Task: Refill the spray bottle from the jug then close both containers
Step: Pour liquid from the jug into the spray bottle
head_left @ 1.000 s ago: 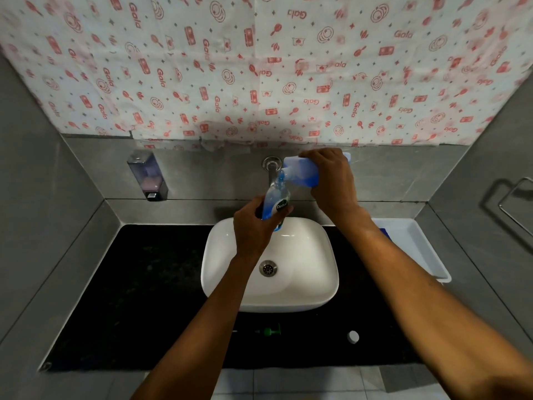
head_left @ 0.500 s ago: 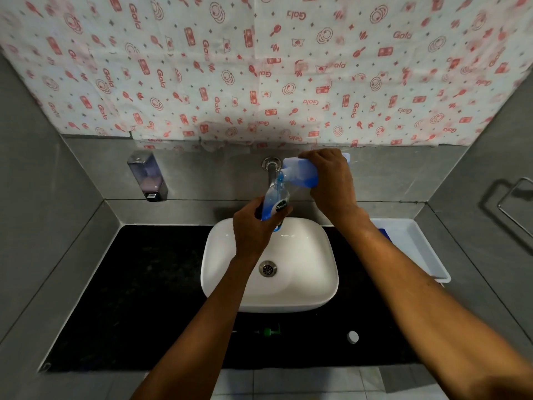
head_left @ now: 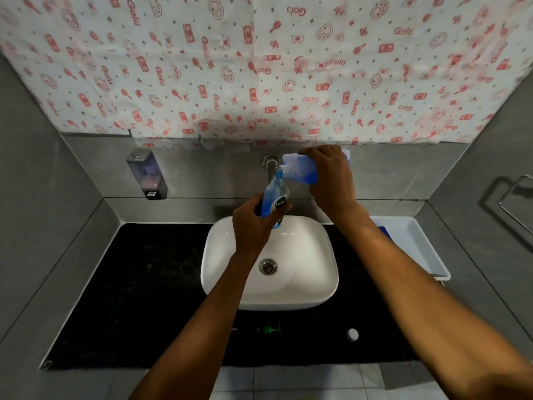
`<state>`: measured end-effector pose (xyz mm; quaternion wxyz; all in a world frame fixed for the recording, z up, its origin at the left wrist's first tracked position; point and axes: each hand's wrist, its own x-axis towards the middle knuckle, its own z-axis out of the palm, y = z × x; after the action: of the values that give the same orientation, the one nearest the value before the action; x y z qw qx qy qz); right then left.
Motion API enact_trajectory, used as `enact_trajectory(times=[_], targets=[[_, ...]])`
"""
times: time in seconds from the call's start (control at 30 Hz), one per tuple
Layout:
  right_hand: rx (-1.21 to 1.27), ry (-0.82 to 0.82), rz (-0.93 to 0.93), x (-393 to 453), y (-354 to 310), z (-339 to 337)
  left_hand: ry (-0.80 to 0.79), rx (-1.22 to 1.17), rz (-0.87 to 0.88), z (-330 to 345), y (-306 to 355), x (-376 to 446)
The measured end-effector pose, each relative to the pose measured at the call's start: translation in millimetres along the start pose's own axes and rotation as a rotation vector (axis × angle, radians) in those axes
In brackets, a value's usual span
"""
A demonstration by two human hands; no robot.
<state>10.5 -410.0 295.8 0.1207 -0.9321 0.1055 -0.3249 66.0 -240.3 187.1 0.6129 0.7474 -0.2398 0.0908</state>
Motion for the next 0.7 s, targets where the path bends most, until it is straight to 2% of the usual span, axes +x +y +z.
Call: enact_trajectory(times=[0.7], targets=[[0.129,-0.077,0.101,-27,16,31,-0.022,0.027,-0.011,-13,-1,-7]])
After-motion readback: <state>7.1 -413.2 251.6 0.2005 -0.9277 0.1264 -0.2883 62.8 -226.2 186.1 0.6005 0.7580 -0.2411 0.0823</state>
